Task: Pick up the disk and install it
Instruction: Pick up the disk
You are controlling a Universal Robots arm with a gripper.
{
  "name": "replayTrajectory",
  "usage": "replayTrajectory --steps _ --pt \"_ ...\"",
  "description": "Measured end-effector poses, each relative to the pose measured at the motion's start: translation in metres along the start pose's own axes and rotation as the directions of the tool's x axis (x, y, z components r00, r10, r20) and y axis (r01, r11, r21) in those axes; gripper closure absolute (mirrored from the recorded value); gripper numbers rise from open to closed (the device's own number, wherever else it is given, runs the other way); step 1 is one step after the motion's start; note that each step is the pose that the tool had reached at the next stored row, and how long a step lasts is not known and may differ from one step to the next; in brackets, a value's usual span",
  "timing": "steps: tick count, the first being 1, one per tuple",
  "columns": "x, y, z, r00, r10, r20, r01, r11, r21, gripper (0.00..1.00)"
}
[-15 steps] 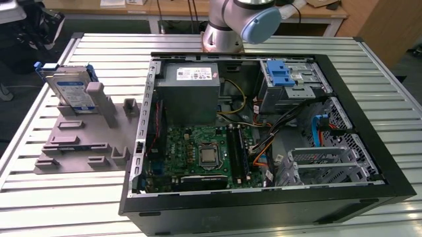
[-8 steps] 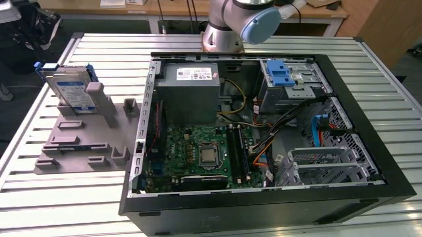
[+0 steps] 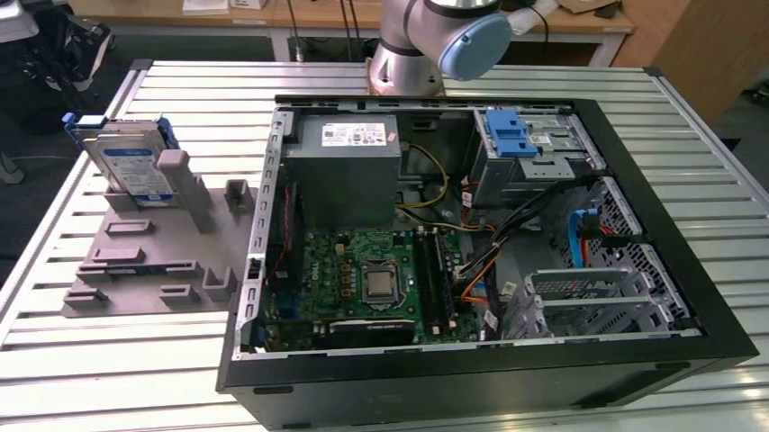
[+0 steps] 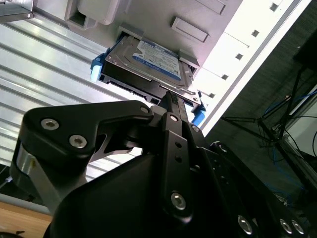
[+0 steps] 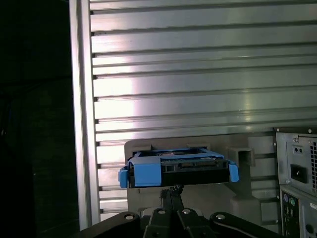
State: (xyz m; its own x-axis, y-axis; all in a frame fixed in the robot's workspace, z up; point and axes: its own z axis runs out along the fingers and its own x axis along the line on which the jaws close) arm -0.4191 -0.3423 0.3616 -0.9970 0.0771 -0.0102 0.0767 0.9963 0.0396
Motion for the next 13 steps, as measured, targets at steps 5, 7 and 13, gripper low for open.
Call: replayTrajectory --steps 5,7,13 --pt "0.0001 0.0 0.0 1.0 -0.008 -0.0004 0.008 1.0 -0.0001 0.89" --pt "0.0001 0.0 0.0 0.9999 -0.015 -0.0006 0.015 0.9999 -0.0002 0.89" --pt "0.0009 -0.0001 0.0 0.9988 -0.048 -0.0019 0.048 0.9988 -0.0006 0.89"
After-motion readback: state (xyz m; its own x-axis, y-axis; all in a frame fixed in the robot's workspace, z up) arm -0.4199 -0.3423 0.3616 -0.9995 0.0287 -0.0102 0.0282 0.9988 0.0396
